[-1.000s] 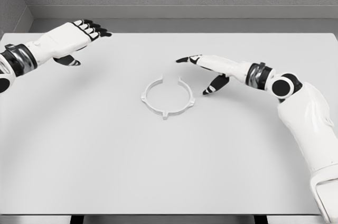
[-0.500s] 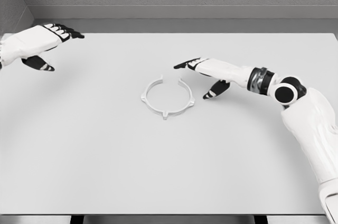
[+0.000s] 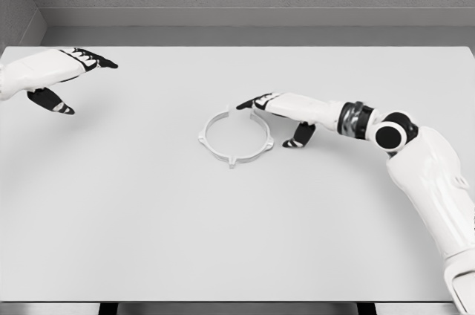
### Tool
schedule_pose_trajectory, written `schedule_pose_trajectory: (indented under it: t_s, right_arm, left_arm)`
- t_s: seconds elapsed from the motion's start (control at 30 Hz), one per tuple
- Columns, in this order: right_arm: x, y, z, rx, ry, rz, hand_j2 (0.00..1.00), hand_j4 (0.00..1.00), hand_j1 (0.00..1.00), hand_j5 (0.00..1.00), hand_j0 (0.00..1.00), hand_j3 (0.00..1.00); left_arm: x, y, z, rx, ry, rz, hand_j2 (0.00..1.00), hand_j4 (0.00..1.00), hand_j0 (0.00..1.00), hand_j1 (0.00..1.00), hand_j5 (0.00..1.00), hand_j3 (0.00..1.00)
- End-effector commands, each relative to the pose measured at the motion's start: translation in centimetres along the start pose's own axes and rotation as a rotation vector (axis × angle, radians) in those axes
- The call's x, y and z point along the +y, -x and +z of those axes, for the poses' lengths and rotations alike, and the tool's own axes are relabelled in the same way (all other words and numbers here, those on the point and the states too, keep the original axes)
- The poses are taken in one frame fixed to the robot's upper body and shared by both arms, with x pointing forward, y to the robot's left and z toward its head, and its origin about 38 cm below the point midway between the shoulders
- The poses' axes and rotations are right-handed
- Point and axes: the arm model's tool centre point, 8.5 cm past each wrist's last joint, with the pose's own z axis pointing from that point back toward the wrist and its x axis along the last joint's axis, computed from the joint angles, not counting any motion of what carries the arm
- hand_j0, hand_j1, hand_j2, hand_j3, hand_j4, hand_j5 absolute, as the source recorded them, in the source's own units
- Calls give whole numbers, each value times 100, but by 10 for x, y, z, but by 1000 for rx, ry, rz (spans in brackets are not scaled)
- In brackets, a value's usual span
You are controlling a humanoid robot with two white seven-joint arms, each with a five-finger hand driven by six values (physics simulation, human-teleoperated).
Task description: Assemble PVC drainage pipe clamps
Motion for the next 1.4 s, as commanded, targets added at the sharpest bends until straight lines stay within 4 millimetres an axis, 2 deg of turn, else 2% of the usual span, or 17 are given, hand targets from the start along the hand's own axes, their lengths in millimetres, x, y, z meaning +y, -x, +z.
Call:
schedule_pose_trajectory:
  t_s: [0.0,0.1,0.17,0.43,0.63,1.17,1.27,1.37]
  right_arm:
    - [4,-4,-7,-14,-13,-4,100,100,100,100,100,100]
    - [3,-8,-12,-24,-10,-3,100,100,100,100,100,100]
    - [0,-8,-11,-22,-7,3,100,100,100,100,100,100]
    - [-8,-5,0,-15,3,24,100,100,100,100,100,100]
    - [-16,-17,5,-39,15,72,100,100,100,100,100,100]
    - [-10,-19,-1,-47,-4,67,100,100,100,100,100,100]
    - [-10,-20,-3,-52,-2,67,100,100,100,100,100,100]
    - [-11,-22,-5,-58,1,67,100,100,100,100,100,100]
  left_arm:
    - [0,0,-1,-2,-6,7,100,100,100,100,100,100]
    - [-1,-4,-6,-15,-13,16,100,100,100,100,100,100]
    - [-12,-9,-12,-30,-6,37,100,100,100,100,100,100]
    - [-13,-12,-15,-37,-9,42,100,100,100,100,100,100]
    - [-16,-19,-24,-58,-15,54,100,100,100,100,100,100]
    - [-16,-20,-25,-63,-20,56,100,100,100,100,100,100]
    - [-23,-23,-27,-70,-12,68,100,100,100,100,100,100]
    - [-15,-12,-15,-36,-40,68,100,100,100,100,100,100]
